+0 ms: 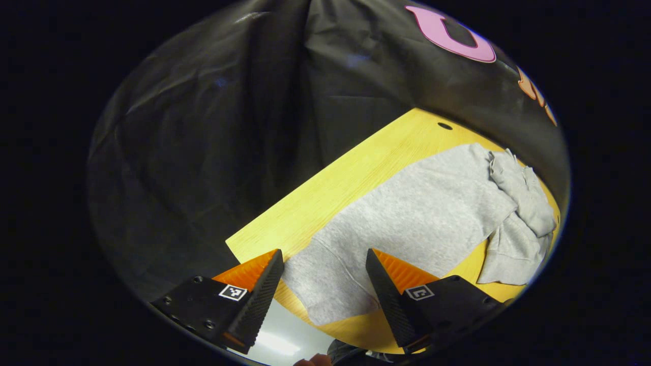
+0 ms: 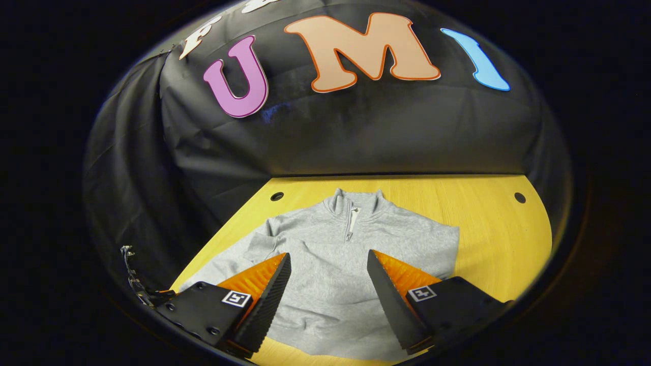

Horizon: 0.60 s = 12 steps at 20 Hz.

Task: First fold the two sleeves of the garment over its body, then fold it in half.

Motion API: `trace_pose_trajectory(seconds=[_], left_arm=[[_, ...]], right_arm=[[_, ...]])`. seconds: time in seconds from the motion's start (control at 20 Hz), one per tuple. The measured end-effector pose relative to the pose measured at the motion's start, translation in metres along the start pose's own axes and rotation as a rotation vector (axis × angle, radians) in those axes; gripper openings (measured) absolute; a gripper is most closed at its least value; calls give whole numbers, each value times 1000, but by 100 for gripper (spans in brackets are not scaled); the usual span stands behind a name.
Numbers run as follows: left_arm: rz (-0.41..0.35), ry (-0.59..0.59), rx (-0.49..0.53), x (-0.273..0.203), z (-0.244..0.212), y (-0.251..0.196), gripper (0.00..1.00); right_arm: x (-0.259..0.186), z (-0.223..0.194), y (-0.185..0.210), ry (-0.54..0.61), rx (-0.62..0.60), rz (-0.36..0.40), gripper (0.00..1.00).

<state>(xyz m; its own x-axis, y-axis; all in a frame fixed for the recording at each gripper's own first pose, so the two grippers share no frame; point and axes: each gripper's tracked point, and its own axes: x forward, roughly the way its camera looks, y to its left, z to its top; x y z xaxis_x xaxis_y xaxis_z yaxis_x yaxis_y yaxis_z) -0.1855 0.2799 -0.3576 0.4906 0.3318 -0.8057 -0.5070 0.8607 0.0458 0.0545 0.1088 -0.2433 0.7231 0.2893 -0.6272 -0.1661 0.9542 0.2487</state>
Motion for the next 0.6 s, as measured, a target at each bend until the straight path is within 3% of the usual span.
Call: trace_pose_trajectory(seconds=[0.25, 0.3, 0.4, 0.6], left_arm=[[-6, 26, -1, 1, 1, -3, 95], [-13, 31, 2, 2, 2, -4, 93], [-38, 50, 34, 2, 1, -11, 78], [-22, 58, 78, 5, 7, -16, 11]], right_arm=[[-11, -5, -11, 2, -3, -18, 96], [-12, -6, -12, 1, -2, -19, 96], [-16, -7, -15, -2, -6, -21, 96], [-25, -7, -25, -12, -20, -34, 96]])
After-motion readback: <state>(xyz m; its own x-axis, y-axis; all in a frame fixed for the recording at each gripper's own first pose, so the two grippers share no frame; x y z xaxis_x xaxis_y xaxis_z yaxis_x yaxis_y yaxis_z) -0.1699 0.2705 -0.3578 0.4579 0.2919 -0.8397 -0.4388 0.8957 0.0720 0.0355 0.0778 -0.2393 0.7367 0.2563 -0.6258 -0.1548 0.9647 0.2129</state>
